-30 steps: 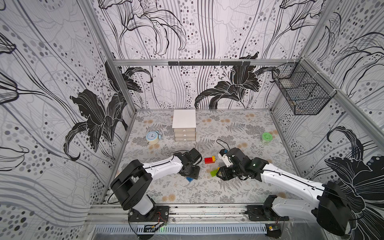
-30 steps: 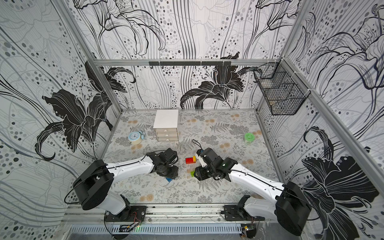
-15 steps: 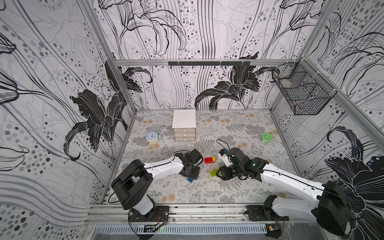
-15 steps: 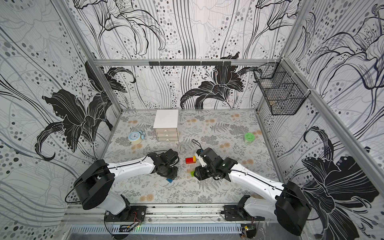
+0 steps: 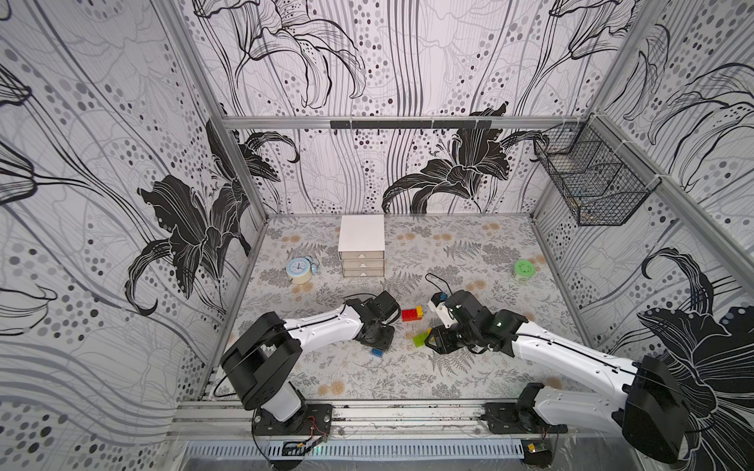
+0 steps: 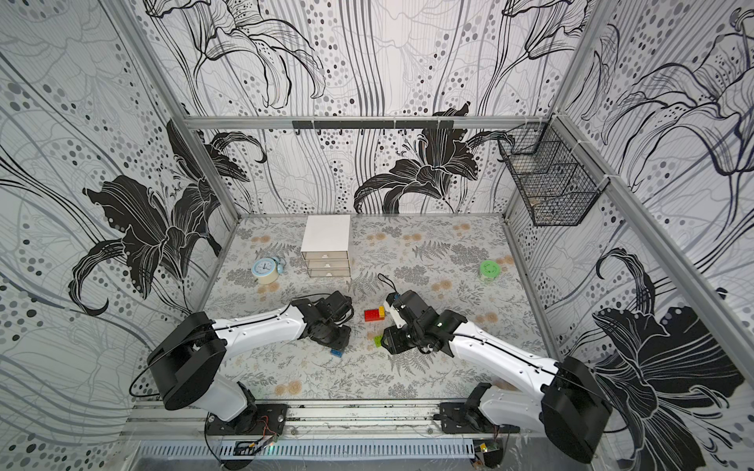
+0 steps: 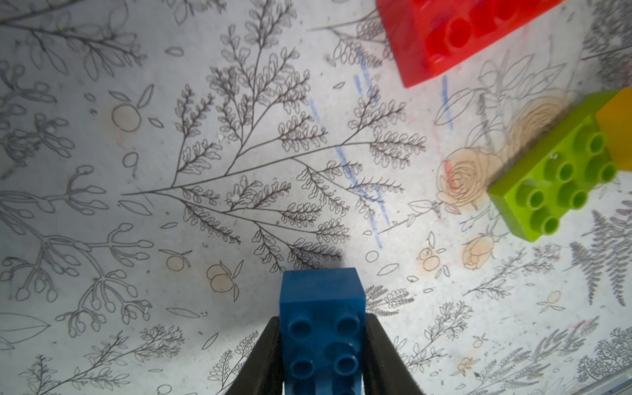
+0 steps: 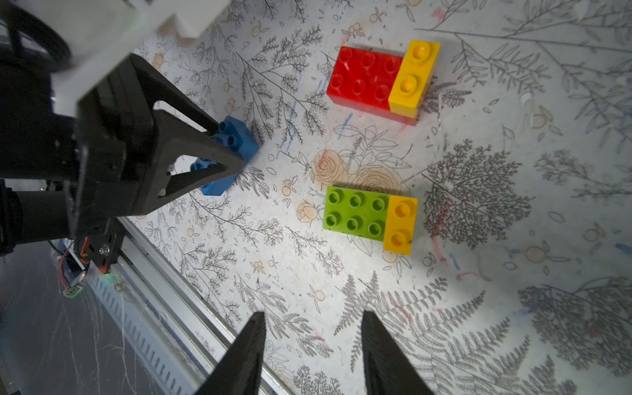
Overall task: Assemble the number 5 with lego
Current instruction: Pick up the lego brick from the center of the board, then assemble the lego brick with the lego brick.
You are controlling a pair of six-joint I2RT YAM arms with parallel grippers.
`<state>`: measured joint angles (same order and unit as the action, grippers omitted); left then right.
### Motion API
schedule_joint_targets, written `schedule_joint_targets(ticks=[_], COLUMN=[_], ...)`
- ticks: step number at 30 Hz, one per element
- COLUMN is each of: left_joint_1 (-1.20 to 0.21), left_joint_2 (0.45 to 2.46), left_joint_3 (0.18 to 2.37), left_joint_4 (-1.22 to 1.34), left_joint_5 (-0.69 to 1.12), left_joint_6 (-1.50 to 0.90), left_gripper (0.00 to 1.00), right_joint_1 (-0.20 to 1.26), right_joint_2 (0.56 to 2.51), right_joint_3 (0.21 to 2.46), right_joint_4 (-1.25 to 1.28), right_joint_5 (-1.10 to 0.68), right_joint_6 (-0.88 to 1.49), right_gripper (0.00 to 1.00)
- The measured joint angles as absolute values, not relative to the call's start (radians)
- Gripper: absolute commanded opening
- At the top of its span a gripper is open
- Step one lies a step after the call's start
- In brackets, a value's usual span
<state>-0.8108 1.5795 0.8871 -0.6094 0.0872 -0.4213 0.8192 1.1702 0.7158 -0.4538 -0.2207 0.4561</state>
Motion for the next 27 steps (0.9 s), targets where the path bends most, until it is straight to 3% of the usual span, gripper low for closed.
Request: schedule_joint_targets(ticks=[14,27], left_joint_1=[-0.811,-0.825], left_joint_2=[1.579,1.674], left_joint_3=[1.016,1.205], left_joint_4=[-0.643,-0.683], left_joint_5=[0.159,0.228], left_joint_6=[-0.306,-0.11], left_gripper=[0.28,0.31], right_joint_1=[0.623,0.481], right_joint_2=[1.085,1.078], right_joint_3=[0.631,0.584], right_joint_4=[-0.44,-0.432], right_joint_5=[-0.291,-0.428], right_joint_6=[0.577,0.644], right_gripper=[0.46,0.46])
